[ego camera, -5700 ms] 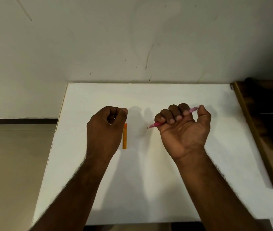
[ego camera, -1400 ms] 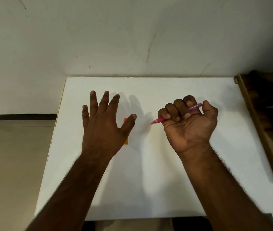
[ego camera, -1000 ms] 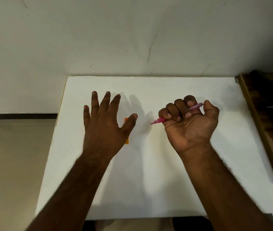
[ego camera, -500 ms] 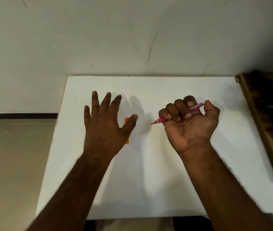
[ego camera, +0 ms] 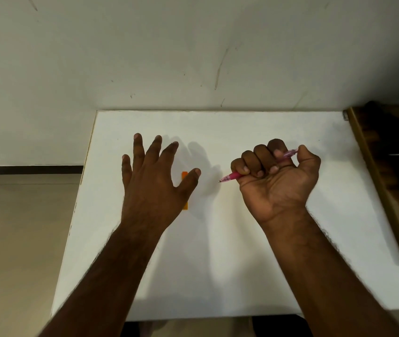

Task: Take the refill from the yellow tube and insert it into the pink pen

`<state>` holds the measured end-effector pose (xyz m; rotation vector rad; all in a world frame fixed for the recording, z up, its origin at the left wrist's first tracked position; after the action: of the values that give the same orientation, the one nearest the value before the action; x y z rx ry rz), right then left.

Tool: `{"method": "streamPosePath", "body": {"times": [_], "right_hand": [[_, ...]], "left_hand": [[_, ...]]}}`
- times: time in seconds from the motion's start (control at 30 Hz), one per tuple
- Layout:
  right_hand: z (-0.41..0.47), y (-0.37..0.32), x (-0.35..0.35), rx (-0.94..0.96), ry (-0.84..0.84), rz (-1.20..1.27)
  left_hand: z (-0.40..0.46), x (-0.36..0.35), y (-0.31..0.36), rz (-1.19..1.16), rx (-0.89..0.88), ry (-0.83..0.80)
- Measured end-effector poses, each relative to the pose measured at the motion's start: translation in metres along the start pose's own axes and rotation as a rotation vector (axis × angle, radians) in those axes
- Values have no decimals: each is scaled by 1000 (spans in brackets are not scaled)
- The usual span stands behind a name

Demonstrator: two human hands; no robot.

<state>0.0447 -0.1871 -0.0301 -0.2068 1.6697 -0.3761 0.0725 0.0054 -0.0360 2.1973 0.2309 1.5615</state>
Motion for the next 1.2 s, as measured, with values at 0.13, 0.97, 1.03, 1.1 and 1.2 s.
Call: {"method": "streamPosePath", "body": {"times": [0.13, 0.97, 1.03, 1.1, 1.2], "right_hand": [[-1, 0, 0, -4, -4, 0], [-1, -3, 1, 11, 21, -16], [-1, -3, 1, 9, 20, -13], [-2, -2, 1, -1, 16, -7], [-2, 0, 0, -11, 8, -10]], "left_hand": [[0, 0, 1, -6, 3, 1], [-2, 1, 1, -45, 0, 4], [-2, 0, 1, -45, 6, -1], [-1, 0, 1, -46, 8, -3], [-2, -1, 1, -40, 9, -4]]}}
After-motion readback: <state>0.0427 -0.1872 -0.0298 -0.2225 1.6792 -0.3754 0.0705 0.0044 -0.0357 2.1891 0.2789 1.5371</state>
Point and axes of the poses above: each hand's wrist, its own z-axis towards the middle knuckle, its own x-axis out of the back of the hand, y = z × x, the point moved 5 cm from there along z, towards the middle knuckle, and after that the axes turned 15 degrees about -y, right-handed, at the moved point
